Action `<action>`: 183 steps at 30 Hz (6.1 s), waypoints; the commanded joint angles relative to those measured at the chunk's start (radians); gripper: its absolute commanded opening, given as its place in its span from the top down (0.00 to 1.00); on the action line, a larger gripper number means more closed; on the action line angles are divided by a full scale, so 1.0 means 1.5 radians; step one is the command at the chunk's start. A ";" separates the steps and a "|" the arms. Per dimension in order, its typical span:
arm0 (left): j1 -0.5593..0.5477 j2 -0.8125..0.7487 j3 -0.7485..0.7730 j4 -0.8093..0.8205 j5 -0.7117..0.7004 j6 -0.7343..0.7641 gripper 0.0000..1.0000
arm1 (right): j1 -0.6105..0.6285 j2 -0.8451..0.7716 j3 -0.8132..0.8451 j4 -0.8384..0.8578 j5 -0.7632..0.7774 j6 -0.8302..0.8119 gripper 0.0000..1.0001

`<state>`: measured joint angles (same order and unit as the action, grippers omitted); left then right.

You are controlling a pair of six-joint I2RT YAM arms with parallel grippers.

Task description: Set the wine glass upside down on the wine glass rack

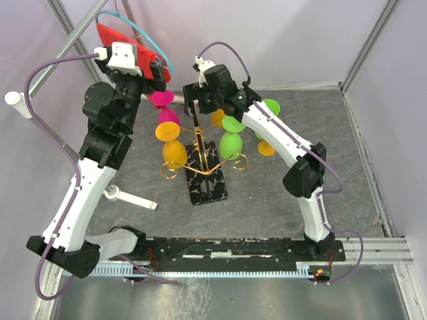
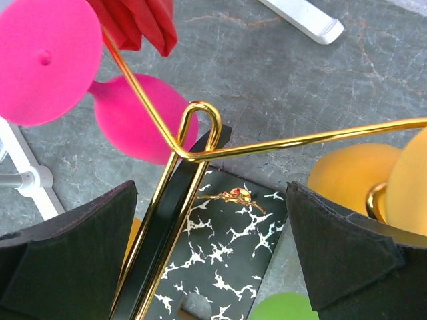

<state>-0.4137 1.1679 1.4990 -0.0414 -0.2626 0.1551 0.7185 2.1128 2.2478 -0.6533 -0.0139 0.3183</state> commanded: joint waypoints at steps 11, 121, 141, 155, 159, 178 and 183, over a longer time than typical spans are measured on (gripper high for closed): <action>0.004 -0.015 0.013 0.007 -0.011 0.034 0.01 | 0.005 0.056 0.058 0.058 0.128 0.045 0.00; 0.007 0.097 0.075 -0.050 0.210 0.003 0.01 | -0.326 -0.477 -0.551 0.048 0.102 0.007 0.07; 0.007 0.105 0.075 -0.046 0.208 -0.005 0.01 | -0.335 -0.397 -0.657 0.144 0.066 0.022 0.35; 0.007 0.118 0.078 -0.047 0.210 -0.009 0.01 | -0.335 -0.395 -0.610 0.071 0.103 -0.033 0.96; 0.007 0.136 0.092 -0.060 0.205 -0.015 0.01 | -0.334 -0.408 -0.563 0.016 0.136 -0.068 1.00; 0.008 0.168 -0.031 0.009 0.123 -0.138 0.01 | -0.336 -0.489 -0.540 0.095 0.275 -0.173 1.00; 0.008 0.153 -0.092 0.070 0.142 -0.187 0.01 | -0.336 -0.558 -0.582 0.142 0.278 -0.192 1.00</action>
<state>-0.4053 1.4261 1.4143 -0.0761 -0.0566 -0.0322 0.2195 1.3884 1.4078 -0.5781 0.3717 0.0631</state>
